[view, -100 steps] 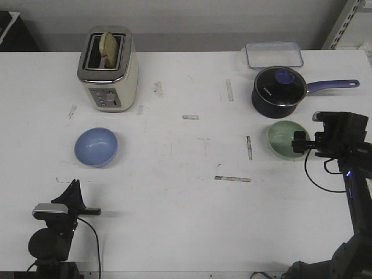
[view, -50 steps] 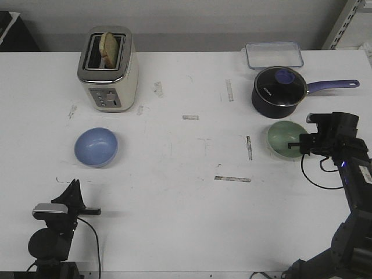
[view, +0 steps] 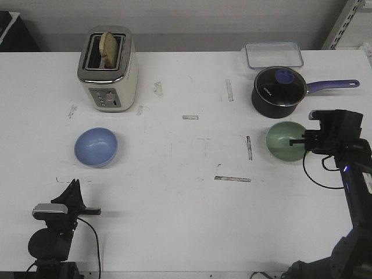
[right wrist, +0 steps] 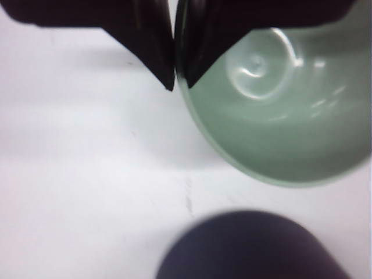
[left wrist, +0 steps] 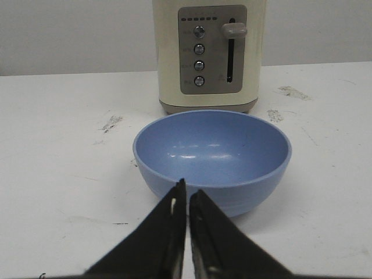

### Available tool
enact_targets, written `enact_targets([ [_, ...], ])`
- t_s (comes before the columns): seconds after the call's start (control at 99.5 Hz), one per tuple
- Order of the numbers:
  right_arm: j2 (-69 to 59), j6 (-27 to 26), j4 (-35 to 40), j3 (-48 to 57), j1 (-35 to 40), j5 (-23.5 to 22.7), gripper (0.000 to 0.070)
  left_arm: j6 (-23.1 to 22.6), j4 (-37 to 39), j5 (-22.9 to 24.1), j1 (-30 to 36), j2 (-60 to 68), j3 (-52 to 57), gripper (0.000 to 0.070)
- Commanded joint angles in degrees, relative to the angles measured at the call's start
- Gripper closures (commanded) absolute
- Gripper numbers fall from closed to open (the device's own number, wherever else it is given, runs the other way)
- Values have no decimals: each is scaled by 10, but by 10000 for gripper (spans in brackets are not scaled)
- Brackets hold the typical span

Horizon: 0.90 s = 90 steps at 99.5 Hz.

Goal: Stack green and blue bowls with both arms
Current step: 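Reach the right gripper to the pale green bowl and grip its rim, then drag the green bowl with the right gripper toward the table center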

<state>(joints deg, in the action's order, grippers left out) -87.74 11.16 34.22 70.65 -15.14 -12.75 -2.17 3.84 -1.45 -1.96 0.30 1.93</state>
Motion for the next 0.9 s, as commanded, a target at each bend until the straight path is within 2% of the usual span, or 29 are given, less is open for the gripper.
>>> enact_targets([
  [0.0,28,-25,10,30,21,-21,700,3,10,0,1,-1,-12,699],
  [0.161,91,-76,32,37,106,-63,700,3,10,0,1,-1,-12,699],
  [0.332,108,-112,34,37,257,-87,700,3,9,0,1,-1,-12,699],
  [0.563,45,-112,34,35,437,-71,700,3,9,0,1,-1,-12,699],
  [0.764,-43,-107,33,35,508,-20,700,3,8,0,1,-1,-12,699],
  [0.894,-90,-97,30,35,523,-16,700,3,8,0,1,-1,-12,699],
])
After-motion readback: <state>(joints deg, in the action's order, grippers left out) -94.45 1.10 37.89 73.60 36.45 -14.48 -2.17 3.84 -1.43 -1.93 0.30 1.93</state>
